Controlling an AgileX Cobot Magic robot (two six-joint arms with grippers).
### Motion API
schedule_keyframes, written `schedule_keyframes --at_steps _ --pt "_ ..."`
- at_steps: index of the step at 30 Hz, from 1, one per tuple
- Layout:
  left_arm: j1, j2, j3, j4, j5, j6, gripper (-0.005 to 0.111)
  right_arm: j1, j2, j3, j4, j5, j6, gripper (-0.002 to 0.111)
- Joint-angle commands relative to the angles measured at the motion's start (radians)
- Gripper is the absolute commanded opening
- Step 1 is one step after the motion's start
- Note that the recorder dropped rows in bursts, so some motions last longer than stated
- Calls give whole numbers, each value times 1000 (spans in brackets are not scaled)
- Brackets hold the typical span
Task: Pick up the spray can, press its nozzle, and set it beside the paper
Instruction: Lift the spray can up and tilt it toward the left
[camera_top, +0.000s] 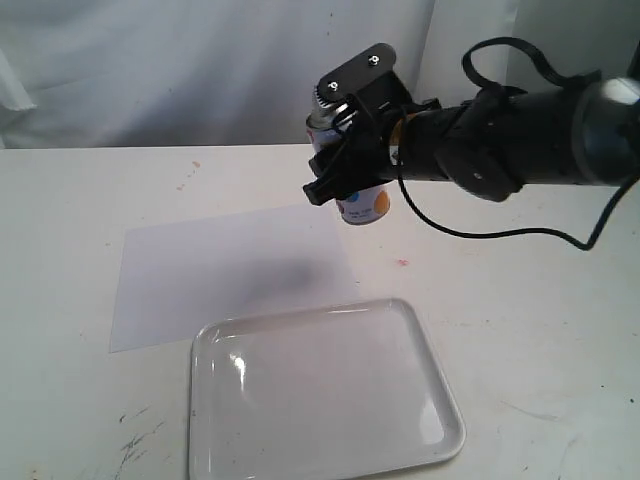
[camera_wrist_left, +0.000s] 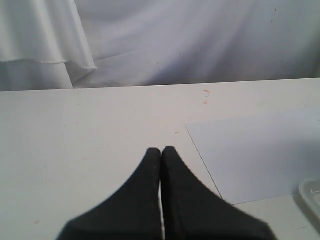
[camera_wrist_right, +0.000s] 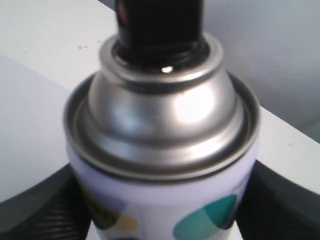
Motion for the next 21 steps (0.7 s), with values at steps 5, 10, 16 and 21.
schedule_keyframes --at_steps 5,10,16,21 --pt "0 -5 5 -4 -7 2 0 58 50 -124 -27 113 -21 0" --pt "0 -5 5 -4 -7 4 0 86 71 -171 -219 187 -39 0" --pt "0 -5 5 -4 -7 4 0 120 104 -195 -451 242 7 0" --pt "0 -5 5 -4 -7 0 0 150 132 -229 -634 306 101 0"
